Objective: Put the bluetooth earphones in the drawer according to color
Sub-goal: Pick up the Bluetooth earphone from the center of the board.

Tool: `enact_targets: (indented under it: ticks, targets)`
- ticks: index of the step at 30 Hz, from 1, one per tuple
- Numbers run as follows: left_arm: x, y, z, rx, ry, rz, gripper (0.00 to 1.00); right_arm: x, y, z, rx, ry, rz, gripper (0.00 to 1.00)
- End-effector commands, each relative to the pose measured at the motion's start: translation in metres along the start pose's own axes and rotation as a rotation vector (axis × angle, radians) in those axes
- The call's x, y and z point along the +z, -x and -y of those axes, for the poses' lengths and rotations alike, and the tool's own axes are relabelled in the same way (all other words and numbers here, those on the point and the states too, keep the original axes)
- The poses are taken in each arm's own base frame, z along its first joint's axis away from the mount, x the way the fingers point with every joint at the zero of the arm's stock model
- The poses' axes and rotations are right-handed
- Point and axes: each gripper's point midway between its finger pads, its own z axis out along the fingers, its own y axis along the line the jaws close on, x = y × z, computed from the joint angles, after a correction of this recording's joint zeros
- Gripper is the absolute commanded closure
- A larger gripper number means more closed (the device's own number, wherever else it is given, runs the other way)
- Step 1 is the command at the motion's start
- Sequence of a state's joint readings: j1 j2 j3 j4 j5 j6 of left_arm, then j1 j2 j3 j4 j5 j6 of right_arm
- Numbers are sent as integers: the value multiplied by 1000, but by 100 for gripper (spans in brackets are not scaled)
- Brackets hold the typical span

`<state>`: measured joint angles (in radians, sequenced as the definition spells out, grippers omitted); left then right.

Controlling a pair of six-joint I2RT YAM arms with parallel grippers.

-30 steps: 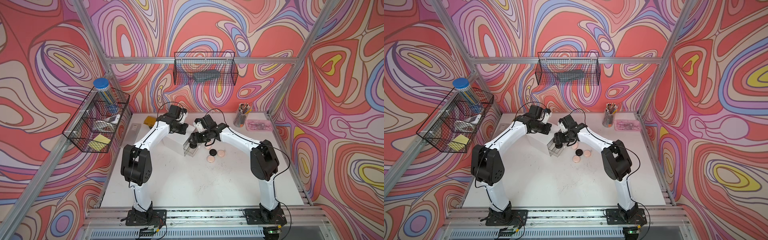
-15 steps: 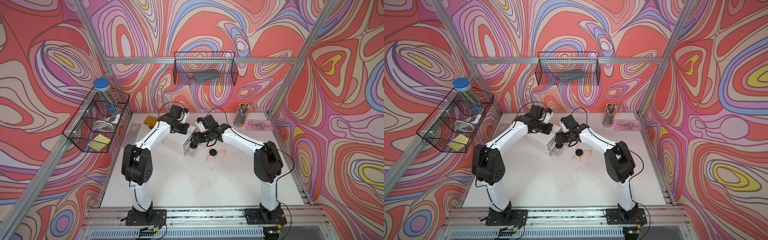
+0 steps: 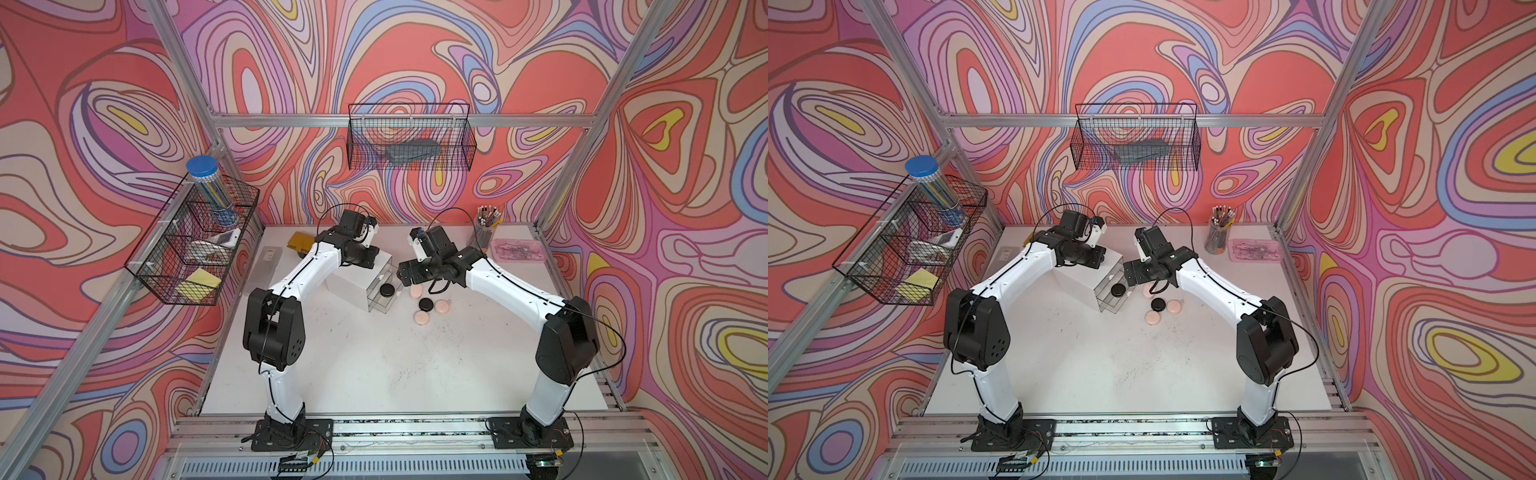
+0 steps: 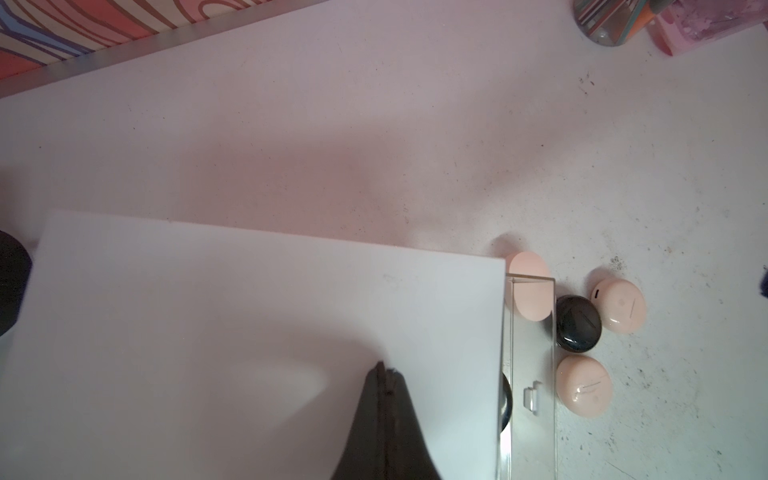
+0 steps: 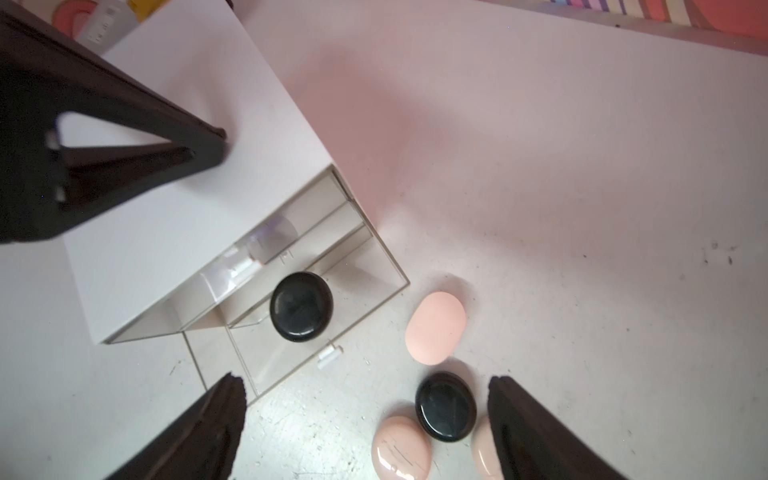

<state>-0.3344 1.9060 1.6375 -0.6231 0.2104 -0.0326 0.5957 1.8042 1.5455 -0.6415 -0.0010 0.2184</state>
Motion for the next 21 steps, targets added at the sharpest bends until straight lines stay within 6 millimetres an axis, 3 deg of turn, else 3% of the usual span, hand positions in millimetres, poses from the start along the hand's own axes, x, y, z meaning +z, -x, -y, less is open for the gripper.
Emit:
enact_targets:
  ticks: [1,21]
  targets:
    - [42,-142,-6,-62,16,-515,100,4,-32,24,-5,-68,-100,7]
    - [42,-143,-6,-59,20,-519,100,61,-99,47,-18,-137,-364,9]
